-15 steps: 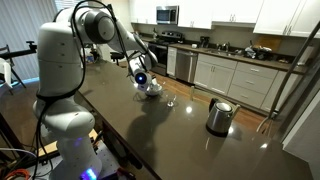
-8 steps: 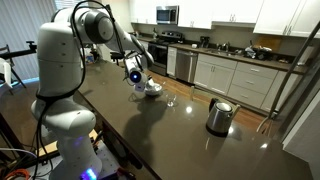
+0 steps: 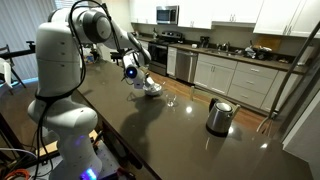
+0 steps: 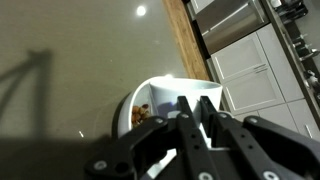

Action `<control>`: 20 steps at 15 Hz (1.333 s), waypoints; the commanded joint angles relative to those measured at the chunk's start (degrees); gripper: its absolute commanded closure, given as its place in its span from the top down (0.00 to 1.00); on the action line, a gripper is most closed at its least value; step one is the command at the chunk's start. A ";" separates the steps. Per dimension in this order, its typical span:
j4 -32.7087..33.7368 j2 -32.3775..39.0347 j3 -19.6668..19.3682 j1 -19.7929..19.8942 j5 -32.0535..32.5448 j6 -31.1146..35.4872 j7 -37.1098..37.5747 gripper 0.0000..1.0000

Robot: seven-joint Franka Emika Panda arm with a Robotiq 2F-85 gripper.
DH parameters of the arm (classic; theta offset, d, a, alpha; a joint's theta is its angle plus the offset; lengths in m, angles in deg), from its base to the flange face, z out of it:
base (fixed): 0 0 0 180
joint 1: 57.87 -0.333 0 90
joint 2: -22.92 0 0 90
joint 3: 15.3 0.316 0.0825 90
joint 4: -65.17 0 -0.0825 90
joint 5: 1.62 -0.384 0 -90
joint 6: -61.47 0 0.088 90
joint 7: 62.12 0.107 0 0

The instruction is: Move the objects from the two cups into the bowl

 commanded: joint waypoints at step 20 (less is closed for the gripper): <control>3.43 0.25 -9.22 -4.98 0.12 4.43 -8.81 0.06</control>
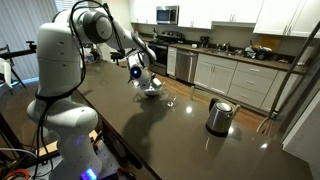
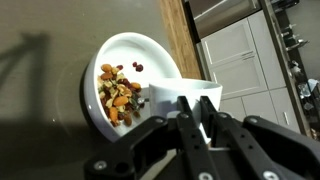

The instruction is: Move the objects from the two cups into the bowl

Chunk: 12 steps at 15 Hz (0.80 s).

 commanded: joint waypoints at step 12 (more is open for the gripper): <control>8.22 6.00 -29.50 -32.33 -0.18 10.39 -16.39 0.06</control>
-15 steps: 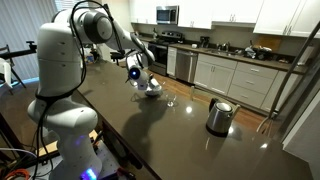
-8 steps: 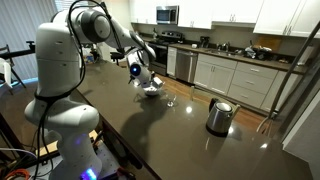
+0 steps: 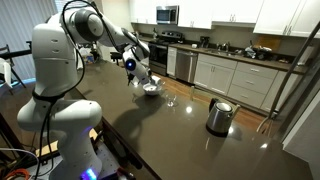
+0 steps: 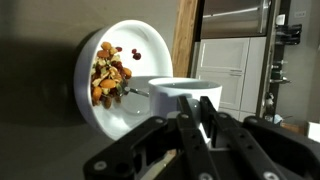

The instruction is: Move the objects from the two cups into the bowl

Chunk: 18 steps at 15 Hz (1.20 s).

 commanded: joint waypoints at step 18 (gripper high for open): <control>0.10 16.23 -29.94 -30.35 2.17 -0.39 7.81 0.15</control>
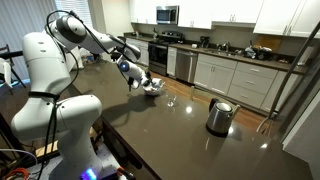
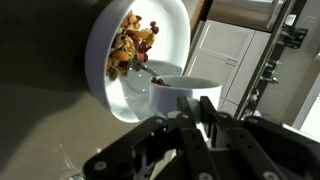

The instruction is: Move the objects from the two cups into the bowl

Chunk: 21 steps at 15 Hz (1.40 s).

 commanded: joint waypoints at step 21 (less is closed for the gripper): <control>-1.57 1.22 -12.97 -12.85 11.39 0.63 5.97 0.06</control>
